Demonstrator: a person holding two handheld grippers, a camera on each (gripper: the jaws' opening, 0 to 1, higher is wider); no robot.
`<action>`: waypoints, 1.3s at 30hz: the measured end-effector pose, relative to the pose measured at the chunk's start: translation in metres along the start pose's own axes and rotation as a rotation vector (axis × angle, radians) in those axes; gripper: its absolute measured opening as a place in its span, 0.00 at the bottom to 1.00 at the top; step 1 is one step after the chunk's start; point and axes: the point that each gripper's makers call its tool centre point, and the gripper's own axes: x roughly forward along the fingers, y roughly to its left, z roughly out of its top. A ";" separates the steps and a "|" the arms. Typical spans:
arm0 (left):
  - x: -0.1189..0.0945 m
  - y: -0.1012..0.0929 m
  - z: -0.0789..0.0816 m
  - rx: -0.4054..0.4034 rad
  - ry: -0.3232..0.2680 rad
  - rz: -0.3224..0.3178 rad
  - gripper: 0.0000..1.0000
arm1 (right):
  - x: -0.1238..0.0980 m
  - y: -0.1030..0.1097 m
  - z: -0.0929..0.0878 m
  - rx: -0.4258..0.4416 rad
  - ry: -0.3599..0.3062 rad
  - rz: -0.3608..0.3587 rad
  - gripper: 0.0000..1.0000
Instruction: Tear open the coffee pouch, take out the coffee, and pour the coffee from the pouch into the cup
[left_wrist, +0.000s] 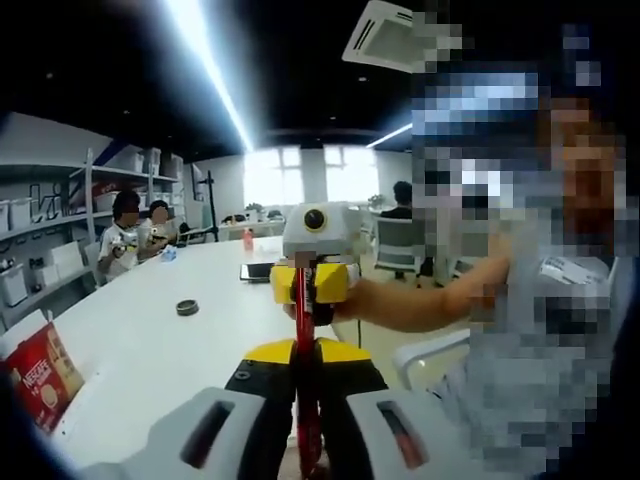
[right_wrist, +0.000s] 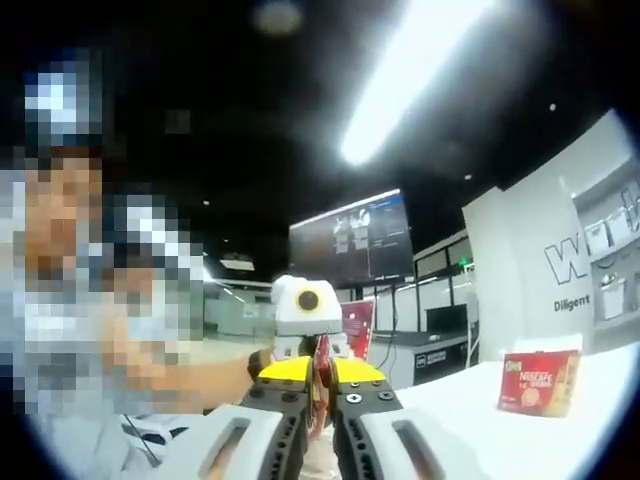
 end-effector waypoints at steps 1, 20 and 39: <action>-0.001 0.000 0.000 -0.003 -0.001 -0.001 0.11 | 0.000 0.000 0.001 0.008 0.008 0.004 0.07; -0.001 -0.002 -0.003 -0.004 0.005 -0.003 0.07 | 0.003 0.003 -0.010 0.007 0.058 0.033 0.11; -0.006 0.000 -0.005 -0.014 0.001 -0.001 0.07 | 0.006 0.004 -0.007 0.004 0.054 0.034 0.12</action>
